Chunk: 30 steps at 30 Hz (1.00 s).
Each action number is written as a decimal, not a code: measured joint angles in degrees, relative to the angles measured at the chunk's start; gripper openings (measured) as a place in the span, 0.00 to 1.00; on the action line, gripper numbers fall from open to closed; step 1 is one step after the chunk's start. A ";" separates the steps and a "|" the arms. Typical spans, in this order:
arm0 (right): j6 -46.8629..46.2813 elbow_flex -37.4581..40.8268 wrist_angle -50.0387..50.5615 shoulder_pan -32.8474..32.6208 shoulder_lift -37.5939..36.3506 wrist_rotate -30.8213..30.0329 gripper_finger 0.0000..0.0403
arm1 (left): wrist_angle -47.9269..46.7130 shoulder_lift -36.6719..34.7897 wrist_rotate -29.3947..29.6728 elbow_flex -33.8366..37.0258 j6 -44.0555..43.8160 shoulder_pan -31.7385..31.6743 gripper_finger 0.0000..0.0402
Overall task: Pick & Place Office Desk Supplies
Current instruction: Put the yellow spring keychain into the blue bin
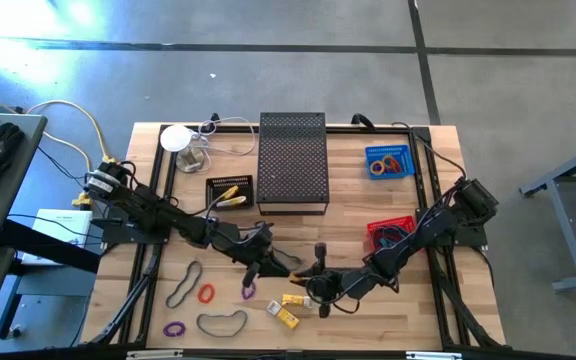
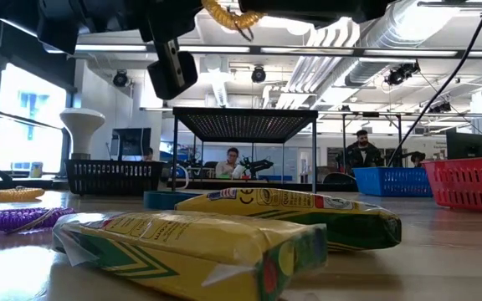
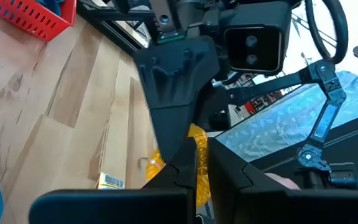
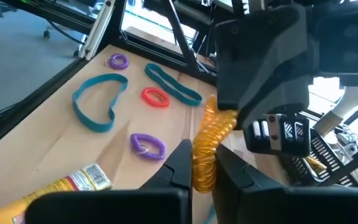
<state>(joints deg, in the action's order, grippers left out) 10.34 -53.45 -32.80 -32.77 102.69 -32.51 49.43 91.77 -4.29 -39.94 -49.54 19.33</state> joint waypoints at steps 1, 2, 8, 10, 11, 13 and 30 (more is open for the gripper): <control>0.07 0.00 -0.02 0.00 0.00 0.00 0.04 | 0.04 0.00 -0.09 0.00 0.09 0.00 0.02; 0.06 0.00 -0.01 0.00 0.00 -0.10 0.04 | 0.02 0.00 -0.20 0.00 0.55 0.00 0.02; -0.03 0.00 0.09 0.00 0.00 -0.20 0.05 | -0.33 0.00 2.71 0.02 11.83 0.69 0.08; -0.03 0.00 0.12 0.00 0.00 -0.27 0.05 | -0.49 0.00 5.03 0.02 14.50 1.51 0.14; -0.01 0.00 0.39 0.02 0.00 -0.16 0.04 | -0.51 0.00 6.40 0.02 16.13 1.95 0.17; -0.41 0.00 1.18 0.02 0.00 0.56 0.04 | -0.50 0.00 8.43 0.01 19.70 2.81 0.24; -54.56 -2.56 56.19 -3.73 -13.03 -11.53 0.04 | -1.96 0.00 13.66 0.02 28.70 6.86 0.45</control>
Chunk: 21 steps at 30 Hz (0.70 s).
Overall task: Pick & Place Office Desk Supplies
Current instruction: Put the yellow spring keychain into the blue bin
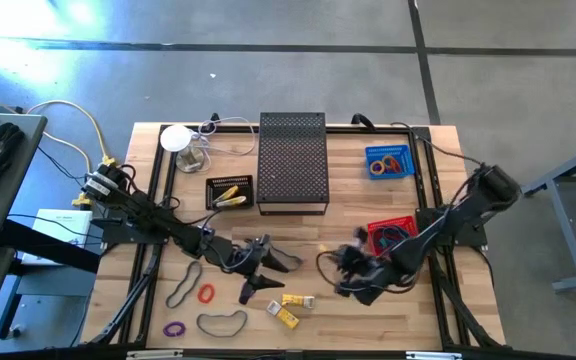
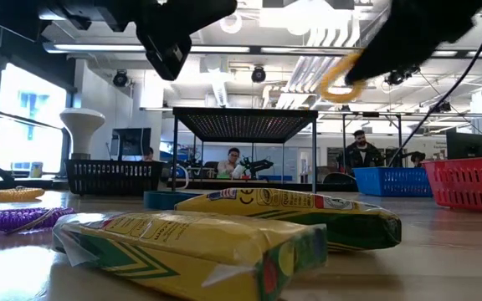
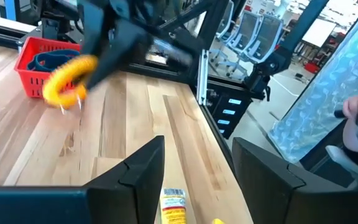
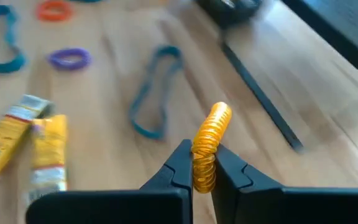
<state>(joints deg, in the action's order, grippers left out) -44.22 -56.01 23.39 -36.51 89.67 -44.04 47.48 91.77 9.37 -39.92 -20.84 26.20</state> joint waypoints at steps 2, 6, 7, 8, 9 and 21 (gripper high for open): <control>-8.82 0.03 8.82 -1.09 -2.02 -1.63 0.04 | -0.06 0.00 0.00 0.00 0.00 -0.02 0.45; -27.15 0.04 28.08 -2.52 -4.67 -4.74 0.04 | -0.65 0.00 0.00 0.00 -0.02 -0.02 0.45; -31.82 0.04 33.31 -2.47 -5.08 -5.33 0.04 | -0.79 0.00 -0.02 0.00 -0.04 -0.02 0.45; -36.53 0.04 38.58 -2.14 -5.39 -5.96 0.04 | -0.91 0.00 -0.02 0.00 -0.09 -0.02 0.45; -41.63 0.04 44.09 -1.46 -5.67 -6.49 0.04 | -0.93 0.00 -0.01 0.00 -0.14 -0.02 0.45; -42.53 3.11 58.35 23.66 -7.71 -5.62 0.03 | -0.87 0.00 -0.04 0.00 -0.15 -0.20 0.45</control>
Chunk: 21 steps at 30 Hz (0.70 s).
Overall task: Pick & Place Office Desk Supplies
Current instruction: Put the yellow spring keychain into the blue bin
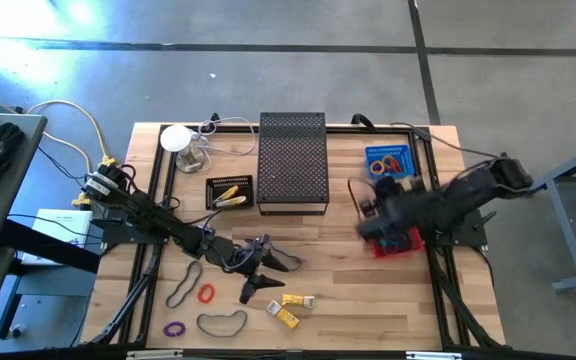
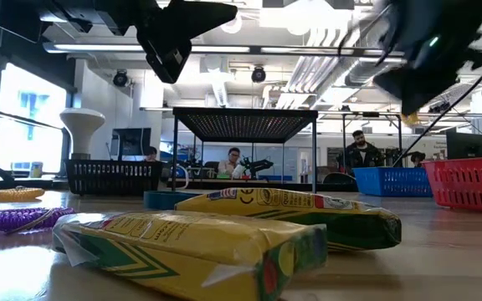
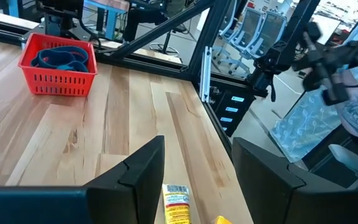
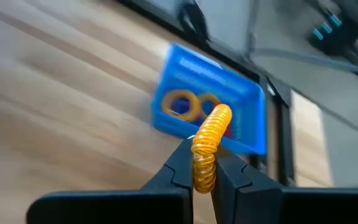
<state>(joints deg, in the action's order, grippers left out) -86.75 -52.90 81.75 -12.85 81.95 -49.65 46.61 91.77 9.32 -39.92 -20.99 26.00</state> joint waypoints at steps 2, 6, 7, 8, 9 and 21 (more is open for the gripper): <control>6.13 0.72 -3.66 6.67 0.35 2.21 0.03 | -0.02 0.00 0.00 0.00 0.00 0.00 0.45; 15.74 1.11 -9.58 18.51 0.11 3.41 0.04 | -0.26 0.00 -0.02 0.00 0.02 0.00 0.45; 17.58 1.11 -11.36 21.06 0.17 3.68 0.04 | -0.26 0.00 -0.02 0.00 0.00 0.00 0.45; 19.55 1.11 -13.11 23.34 0.22 4.33 0.04 | -0.25 0.00 -0.02 0.00 0.01 0.00 0.45; 21.80 1.11 -14.40 25.43 0.22 5.15 0.04 | -0.26 0.00 -0.02 0.00 0.02 0.00 0.45; 32.91 6.15 -26.20 33.60 0.22 6.49 0.18 | -0.14 0.00 -0.02 0.00 0.02 0.00 0.45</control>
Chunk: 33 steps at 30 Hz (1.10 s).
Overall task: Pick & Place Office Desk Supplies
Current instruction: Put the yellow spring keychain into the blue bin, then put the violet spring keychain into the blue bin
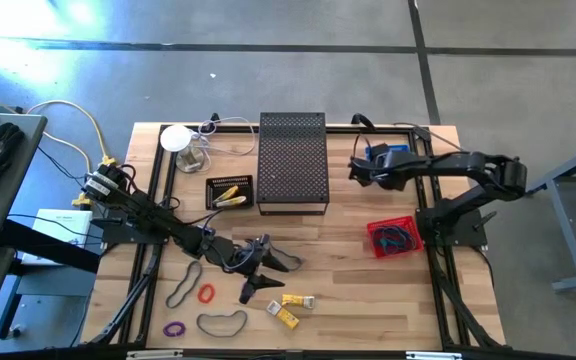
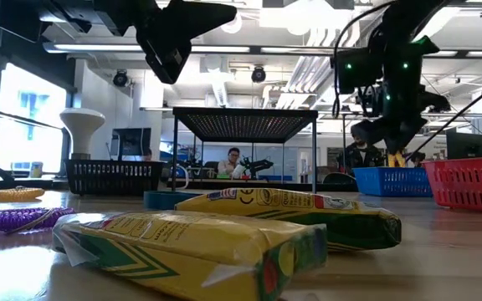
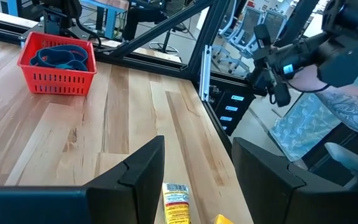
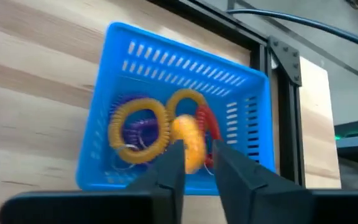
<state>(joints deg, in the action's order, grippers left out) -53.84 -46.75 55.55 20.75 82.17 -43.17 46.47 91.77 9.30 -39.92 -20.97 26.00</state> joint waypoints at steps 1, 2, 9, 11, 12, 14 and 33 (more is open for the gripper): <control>-0.18 0.43 0.00 0.00 0.00 -0.08 0.21 | 0.13 0.00 0.00 0.00 0.00 0.00 0.45; -0.33 0.80 -0.15 0.00 0.00 -0.05 0.24 | 0.33 0.00 0.00 0.00 0.00 0.00 0.45; 1.79 0.89 -2.16 -3.08 0.00 -2.14 0.44 | 0.30 0.00 0.00 0.00 2.49 0.00 0.45; 3.87 0.41 -2.27 -5.29 0.00 -3.09 0.48 | -0.20 0.00 -0.19 0.00 4.88 0.22 0.45; 4.95 0.01 -2.27 -6.53 0.00 -3.46 0.50 | -0.28 0.00 -0.61 0.02 5.75 0.53 0.45; 7.23 -0.98 -2.32 -9.34 0.00 -3.91 0.53 | -0.16 0.00 -2.41 0.02 5.61 1.06 0.45; 27.17 -4.34 -50.89 -44.66 0.89 -3.28 0.55 | -27.13 -3.89 10.36 0.02 15.63 13.55 0.45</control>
<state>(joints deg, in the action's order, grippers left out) -26.67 -51.09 4.66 -23.91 83.06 -46.45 19.33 87.88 19.66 -39.90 -5.34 39.55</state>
